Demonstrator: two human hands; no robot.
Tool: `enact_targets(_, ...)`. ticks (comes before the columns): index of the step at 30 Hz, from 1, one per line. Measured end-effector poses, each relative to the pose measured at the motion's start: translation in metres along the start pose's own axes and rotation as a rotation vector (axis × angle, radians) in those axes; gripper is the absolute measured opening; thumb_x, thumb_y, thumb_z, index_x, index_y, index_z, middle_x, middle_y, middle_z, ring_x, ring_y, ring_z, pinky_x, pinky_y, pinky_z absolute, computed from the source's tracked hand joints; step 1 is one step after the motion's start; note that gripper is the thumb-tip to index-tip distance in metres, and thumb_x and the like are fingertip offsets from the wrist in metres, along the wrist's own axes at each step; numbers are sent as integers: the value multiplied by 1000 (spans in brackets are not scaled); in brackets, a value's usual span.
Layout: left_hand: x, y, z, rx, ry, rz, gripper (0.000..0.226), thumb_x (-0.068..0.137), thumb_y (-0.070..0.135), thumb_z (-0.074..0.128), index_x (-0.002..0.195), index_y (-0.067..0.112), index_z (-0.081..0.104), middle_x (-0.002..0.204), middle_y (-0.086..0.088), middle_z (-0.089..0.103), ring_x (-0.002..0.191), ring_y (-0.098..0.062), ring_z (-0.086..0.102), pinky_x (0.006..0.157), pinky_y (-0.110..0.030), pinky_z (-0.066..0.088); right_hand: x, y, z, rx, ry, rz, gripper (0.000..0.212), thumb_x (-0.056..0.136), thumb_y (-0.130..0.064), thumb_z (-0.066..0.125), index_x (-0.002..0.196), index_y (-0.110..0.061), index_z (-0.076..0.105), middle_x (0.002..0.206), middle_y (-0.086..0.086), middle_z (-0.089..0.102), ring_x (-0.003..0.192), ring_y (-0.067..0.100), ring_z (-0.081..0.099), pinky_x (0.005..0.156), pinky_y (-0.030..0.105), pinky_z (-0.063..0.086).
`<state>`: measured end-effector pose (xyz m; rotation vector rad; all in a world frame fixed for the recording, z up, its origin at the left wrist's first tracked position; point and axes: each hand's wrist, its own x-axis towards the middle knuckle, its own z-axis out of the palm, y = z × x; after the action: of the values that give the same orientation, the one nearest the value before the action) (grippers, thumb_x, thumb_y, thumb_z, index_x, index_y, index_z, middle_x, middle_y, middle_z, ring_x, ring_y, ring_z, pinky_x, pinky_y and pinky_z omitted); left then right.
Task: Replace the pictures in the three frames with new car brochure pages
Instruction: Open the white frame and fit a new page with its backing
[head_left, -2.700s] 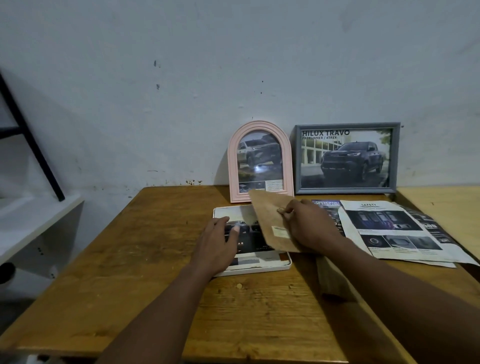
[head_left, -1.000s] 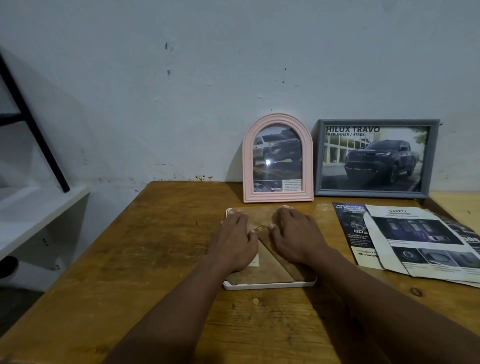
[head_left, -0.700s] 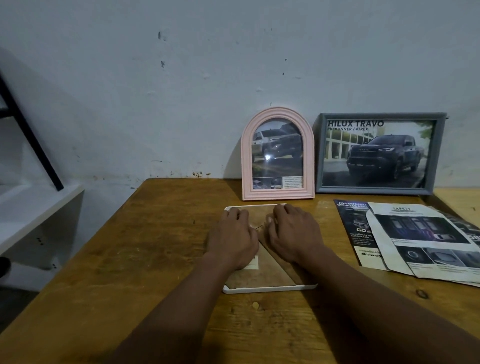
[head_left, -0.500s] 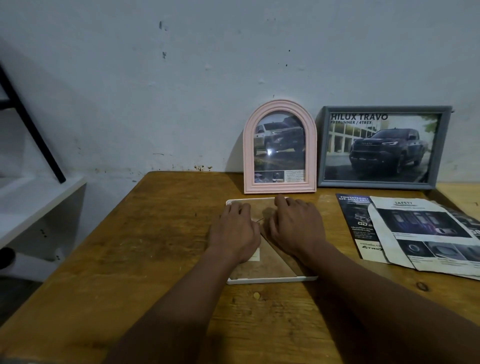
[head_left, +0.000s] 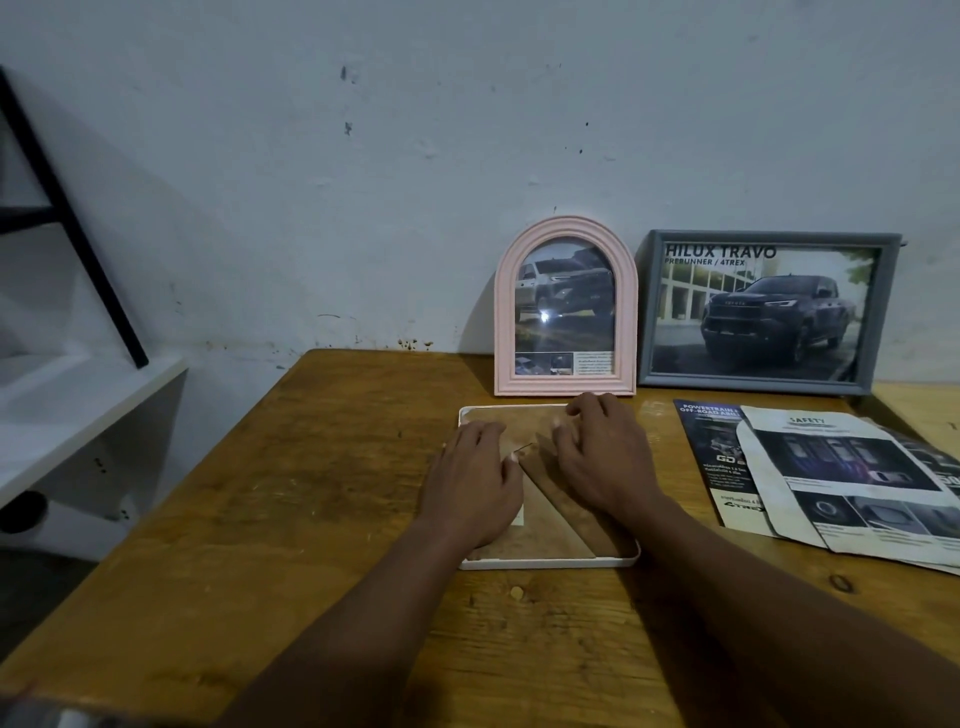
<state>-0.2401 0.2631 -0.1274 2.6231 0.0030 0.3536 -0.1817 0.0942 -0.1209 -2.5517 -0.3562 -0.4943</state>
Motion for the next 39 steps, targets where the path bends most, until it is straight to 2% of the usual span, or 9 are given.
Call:
enact_targets(7,-4,2,-3,-85,53,-3,43,103,34,50,144,20,50,144,2,51,130,-14,47,107,-35,46,-14,14,-15,8,-45,177,38,97,-54,41,118,-25,52,104,0,67,103,20,58,89,43,47)
enact_targets(12,-2,8,-3,-175,65,-53,42,102,37,51,143,25,50,142,4,53,125,-14,52,102,-40,52,-14,-3,-34,432,-93,375,22,96,-43,55,113,-29,55,94,-4,64,85,14,63,81,43,56)
enact_targets(19,4,49,-9,-532,-89,-171,63,99,66,34,156,48,14,164,1,32,147,-29,35,114,-58,38,-5,-1,-93,587,102,274,9,96,-21,59,93,-25,66,90,-6,66,84,8,61,67,24,47)
enact_targets(24,8,95,-13,-665,-247,-202,70,91,82,23,154,57,9,166,2,29,150,-34,30,118,-63,29,7,2,-143,581,122,184,15,98,-17,57,102,-15,71,93,-2,69,87,12,65,76,29,53)
enact_targets(27,17,108,-25,-737,-261,-181,94,70,101,19,153,58,13,167,3,26,150,-33,30,117,-64,28,8,-2,-154,615,66,168,16,98,-16,55,106,-14,69,97,2,69,87,18,67,73,31,55)
enact_targets(30,23,115,-52,-804,-191,-122,75,90,83,25,155,45,25,165,0,30,144,-30,40,113,-61,37,7,-17,-154,685,27,153,15,99,-15,54,104,-18,69,99,4,70,84,19,69,72,34,58)
enact_targets(33,26,113,-81,-792,-101,-54,34,105,61,29,128,42,43,144,-2,50,121,-20,52,102,-50,47,8,-40,-145,758,-11,132,17,100,-16,53,109,-17,67,100,3,71,85,18,71,72,33,59)
enact_targets(35,26,107,-97,-760,-63,-43,38,103,62,33,130,40,48,138,0,55,118,-22,57,100,-49,51,8,-55,-136,753,-53,101,20,101,-18,53,116,-17,66,103,2,71,84,14,72,73,32,60)
enact_targets(39,18,86,-114,-604,12,-77,48,103,52,47,147,33,45,154,-1,47,131,-26,52,106,-43,47,6,-66,-116,674,-101,45,22,98,-22,55,117,-21,66,104,-3,72,89,10,70,82,39,59)
